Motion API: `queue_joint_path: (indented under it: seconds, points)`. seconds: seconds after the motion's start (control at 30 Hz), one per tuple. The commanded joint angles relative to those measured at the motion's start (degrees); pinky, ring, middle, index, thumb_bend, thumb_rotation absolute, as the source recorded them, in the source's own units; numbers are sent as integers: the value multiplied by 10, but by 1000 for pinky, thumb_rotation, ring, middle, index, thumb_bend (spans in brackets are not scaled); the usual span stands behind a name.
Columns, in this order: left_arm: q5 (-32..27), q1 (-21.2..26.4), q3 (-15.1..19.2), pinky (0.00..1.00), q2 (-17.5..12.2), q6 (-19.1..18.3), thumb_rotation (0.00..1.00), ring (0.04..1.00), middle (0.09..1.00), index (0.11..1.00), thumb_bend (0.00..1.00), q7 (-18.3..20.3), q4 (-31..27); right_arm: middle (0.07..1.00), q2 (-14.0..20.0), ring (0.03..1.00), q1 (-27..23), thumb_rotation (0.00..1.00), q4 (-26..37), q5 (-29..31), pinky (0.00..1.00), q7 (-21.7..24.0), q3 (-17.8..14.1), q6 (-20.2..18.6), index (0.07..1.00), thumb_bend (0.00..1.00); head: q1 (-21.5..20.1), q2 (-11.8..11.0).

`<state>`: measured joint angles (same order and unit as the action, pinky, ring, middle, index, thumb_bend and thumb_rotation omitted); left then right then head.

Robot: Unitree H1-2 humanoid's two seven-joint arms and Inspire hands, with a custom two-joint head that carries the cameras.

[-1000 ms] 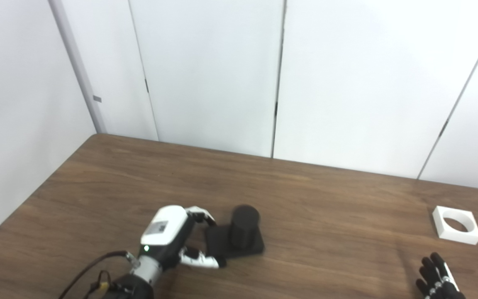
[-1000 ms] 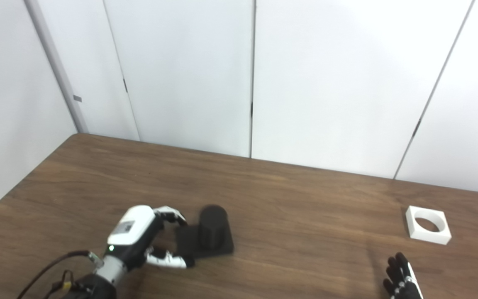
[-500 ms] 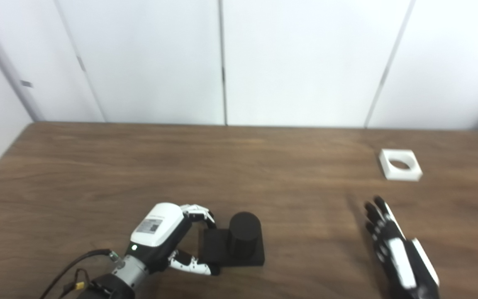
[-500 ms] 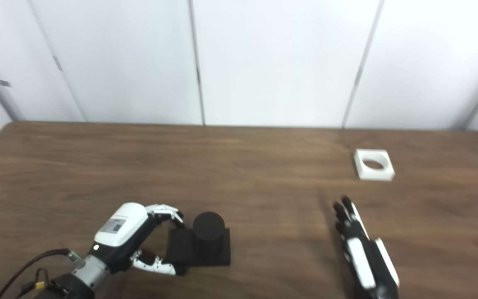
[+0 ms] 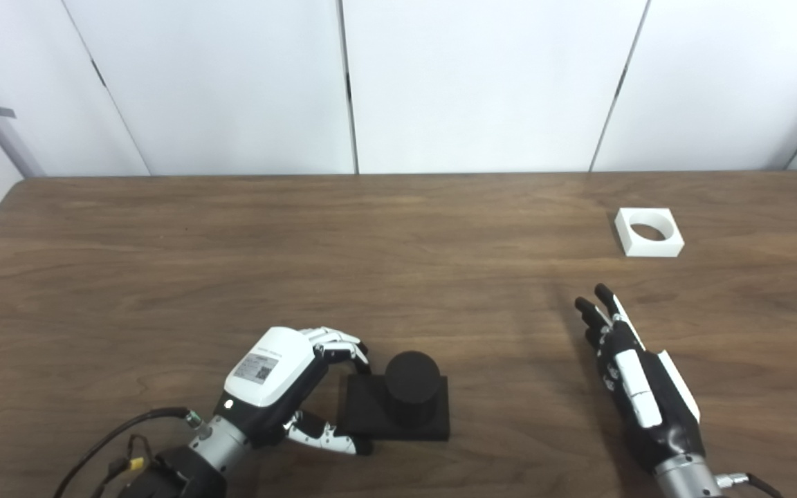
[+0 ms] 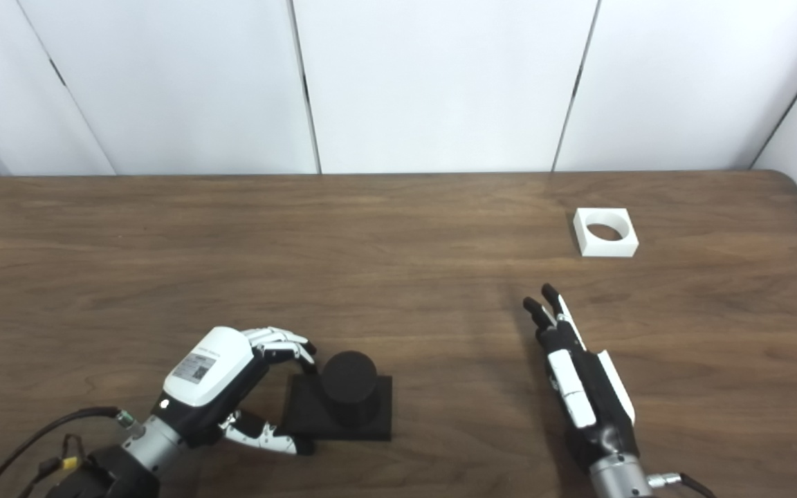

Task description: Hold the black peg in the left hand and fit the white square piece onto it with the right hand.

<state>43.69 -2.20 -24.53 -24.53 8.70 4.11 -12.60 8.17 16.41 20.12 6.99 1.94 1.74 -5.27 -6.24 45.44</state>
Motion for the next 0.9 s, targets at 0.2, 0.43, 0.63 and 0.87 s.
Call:
queue_joint_path:
  seconds: [0.2,0.43,0.63,0.87]
  points:
    - [21,-28,-30,719,25,1,54,785,763,490,503,31,16,938,-23,985,4,892,15,16,996,2,2,9,1000,610,-17,2]
    - [17,-33,-24,700,30,3,54,772,757,490,503,21,21,907,29,903,-10,802,80,-169,885,-24,-1,-13,983,553,-59,-6]
    - [3,-34,-20,695,34,3,48,770,748,488,507,18,25,879,84,883,-41,472,105,-245,866,3,-26,-47,920,659,-83,-16]
    - [2,-34,-19,671,31,12,46,760,739,488,509,13,29,907,150,908,-107,337,110,-298,853,38,-52,-86,890,758,-113,-32]
